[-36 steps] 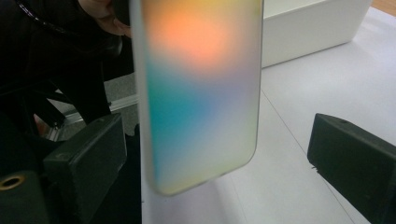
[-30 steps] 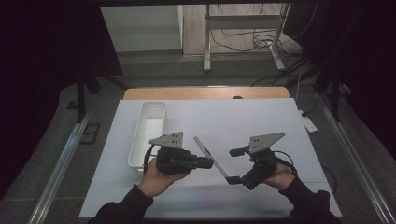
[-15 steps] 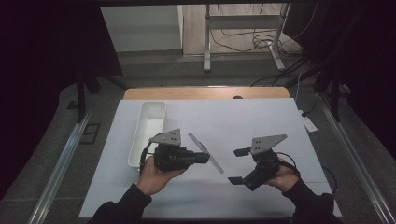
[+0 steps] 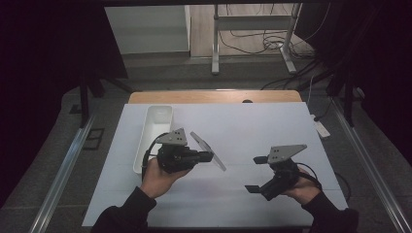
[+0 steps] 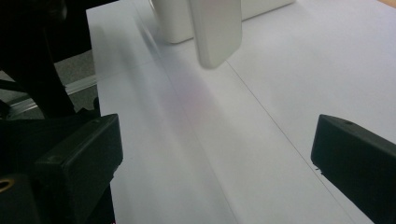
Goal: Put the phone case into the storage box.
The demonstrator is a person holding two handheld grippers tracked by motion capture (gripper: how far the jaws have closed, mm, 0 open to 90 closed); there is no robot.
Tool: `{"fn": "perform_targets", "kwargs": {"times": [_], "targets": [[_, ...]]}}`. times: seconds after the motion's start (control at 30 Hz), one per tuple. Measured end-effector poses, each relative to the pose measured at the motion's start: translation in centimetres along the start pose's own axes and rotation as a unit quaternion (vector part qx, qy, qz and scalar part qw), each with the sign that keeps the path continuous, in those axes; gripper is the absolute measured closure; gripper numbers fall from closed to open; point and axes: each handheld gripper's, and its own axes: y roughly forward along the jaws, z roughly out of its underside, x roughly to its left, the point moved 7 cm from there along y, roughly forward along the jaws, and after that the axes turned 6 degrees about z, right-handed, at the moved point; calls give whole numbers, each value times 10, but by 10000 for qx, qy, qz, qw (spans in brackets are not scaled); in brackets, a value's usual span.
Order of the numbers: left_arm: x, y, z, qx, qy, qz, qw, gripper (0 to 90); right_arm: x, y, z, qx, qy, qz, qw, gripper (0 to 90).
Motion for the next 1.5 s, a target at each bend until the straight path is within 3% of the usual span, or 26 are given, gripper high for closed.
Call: {"fn": "perform_targets", "kwargs": {"times": [0.4, 0.87, 1.5], "targets": [[13, -9, -4, 28, -52, -328, 9994, 888, -4, -13, 13, 16, 63, 374, 9993, 19], [33, -24, -5, 57, -230, -738, 9970, 888, -5, -24, 26, 158, 197, 685, 9973, 6], [49, -40, -8, 154, -302, -1147, 9928, 888, -10, -46, 46, 195, 468, 1076, 9929, 0]]}}
